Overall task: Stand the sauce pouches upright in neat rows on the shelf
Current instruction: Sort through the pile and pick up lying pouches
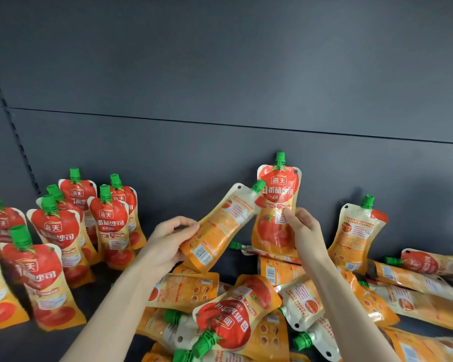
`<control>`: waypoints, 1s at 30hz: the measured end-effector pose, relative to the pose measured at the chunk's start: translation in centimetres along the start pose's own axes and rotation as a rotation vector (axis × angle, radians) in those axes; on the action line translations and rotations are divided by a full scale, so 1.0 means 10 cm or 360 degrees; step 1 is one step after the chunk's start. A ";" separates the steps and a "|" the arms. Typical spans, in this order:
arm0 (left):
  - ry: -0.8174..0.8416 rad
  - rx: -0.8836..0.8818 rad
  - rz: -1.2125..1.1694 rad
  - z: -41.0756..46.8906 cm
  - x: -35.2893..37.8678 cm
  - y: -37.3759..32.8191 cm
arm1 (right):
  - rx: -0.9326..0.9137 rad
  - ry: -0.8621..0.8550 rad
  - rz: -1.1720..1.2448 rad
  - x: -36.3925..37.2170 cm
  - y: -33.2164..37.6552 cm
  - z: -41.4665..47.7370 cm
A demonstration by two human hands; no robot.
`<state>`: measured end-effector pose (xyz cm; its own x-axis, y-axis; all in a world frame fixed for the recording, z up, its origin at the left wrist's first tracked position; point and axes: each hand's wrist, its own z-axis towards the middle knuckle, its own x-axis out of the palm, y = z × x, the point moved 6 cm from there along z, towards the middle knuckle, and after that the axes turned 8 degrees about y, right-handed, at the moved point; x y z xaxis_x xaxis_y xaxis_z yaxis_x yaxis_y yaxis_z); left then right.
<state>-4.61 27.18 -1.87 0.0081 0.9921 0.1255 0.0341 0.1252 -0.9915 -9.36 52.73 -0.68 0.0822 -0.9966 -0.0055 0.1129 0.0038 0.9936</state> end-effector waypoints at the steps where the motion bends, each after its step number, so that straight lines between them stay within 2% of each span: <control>1: -0.0037 0.0012 -0.0114 -0.02 0.03 0.01 | 0.0005 -0.0008 0.0013 0.03 0.00 -0.01; 10: -0.0189 0.0307 -0.0372 -0.18 0.35 -0.02 | 0.0017 0.0017 0.0208 0.34 0.01 -0.17; 14: -0.0240 0.0459 0.0006 -0.21 0.47 -0.04 | -0.0067 0.0066 0.0151 0.46 0.03 -0.28; 17: -0.0268 0.0528 0.0215 -0.23 0.51 -0.05 | -0.0084 -0.0009 0.0162 0.49 0.01 -0.33; 20: -0.0137 0.0509 0.0216 -0.28 0.60 -0.07 | -0.0093 -0.0102 0.0138 0.52 0.03 -0.38; 23: -0.0029 0.0493 0.0440 -0.32 0.68 -0.04 | -0.0173 -0.0172 0.0047 0.54 0.09 -0.41; 26: 0.0048 0.0441 0.0569 -0.32 0.63 0.01 | -0.0193 -0.0130 0.0014 0.58 0.08 -0.42; 30: 0.0201 0.0469 0.0468 -0.37 0.52 -0.04 | -0.0169 -0.0021 0.0131 0.64 0.02 -0.42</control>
<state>-0.92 32.22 -0.73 0.0978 0.9790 -0.1787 -0.2747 -0.1460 -0.9504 -4.68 46.70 -0.97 0.0824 -0.9936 0.0776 0.2104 0.0935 0.9731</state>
